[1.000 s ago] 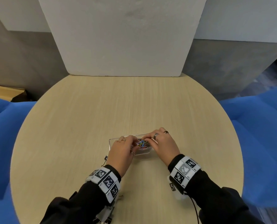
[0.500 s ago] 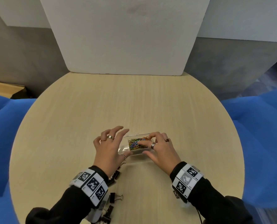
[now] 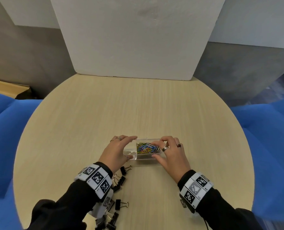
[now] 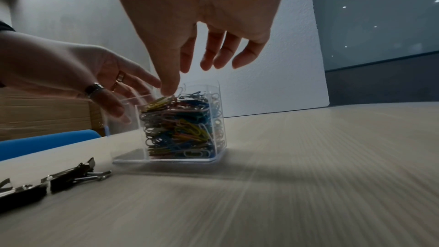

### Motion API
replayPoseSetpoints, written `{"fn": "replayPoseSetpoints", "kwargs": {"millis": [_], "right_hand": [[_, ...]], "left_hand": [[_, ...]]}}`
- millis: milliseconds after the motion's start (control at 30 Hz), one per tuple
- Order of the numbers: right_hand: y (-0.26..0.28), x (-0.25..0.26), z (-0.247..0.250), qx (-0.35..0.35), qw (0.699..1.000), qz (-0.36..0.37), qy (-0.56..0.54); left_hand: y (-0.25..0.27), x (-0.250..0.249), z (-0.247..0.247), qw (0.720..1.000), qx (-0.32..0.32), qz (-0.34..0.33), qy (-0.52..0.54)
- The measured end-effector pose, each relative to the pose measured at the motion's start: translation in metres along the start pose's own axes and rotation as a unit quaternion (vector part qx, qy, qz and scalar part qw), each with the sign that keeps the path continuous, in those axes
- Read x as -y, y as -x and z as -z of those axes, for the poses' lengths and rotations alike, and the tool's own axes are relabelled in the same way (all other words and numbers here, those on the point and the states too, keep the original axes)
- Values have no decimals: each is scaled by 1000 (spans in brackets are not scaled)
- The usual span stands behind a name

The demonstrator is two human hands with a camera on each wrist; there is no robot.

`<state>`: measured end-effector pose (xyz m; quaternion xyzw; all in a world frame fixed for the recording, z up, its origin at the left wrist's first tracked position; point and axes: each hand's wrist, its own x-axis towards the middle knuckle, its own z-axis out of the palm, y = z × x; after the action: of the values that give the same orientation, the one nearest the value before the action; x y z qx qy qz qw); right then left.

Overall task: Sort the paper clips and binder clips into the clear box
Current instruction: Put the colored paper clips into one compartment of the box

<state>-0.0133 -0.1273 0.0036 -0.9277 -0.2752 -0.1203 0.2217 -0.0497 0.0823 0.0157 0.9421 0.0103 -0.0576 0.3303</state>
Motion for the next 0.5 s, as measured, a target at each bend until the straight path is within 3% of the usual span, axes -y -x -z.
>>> {"fn": "replayPoseSetpoints", "kwargs": {"millis": [133, 200, 333, 400, 500], "right_hand": [[4, 7, -3, -15, 999, -12, -30], [9, 16, -7, 18, 999, 11, -45], [20, 39, -21, 170, 982, 47, -68], [20, 52, -30, 263, 960, 69, -72], [16, 73, -46, 344, 927, 150, -23]], "left_hand": [[-17, 6, 12, 1000, -16, 3, 11], [-22, 14, 22, 1000, -24, 13, 8], [-21, 37, 40, 999, -29, 35, 7], [-18, 48, 45, 999, -31, 43, 11], [-17, 55, 48, 999, -31, 42, 13]]}}
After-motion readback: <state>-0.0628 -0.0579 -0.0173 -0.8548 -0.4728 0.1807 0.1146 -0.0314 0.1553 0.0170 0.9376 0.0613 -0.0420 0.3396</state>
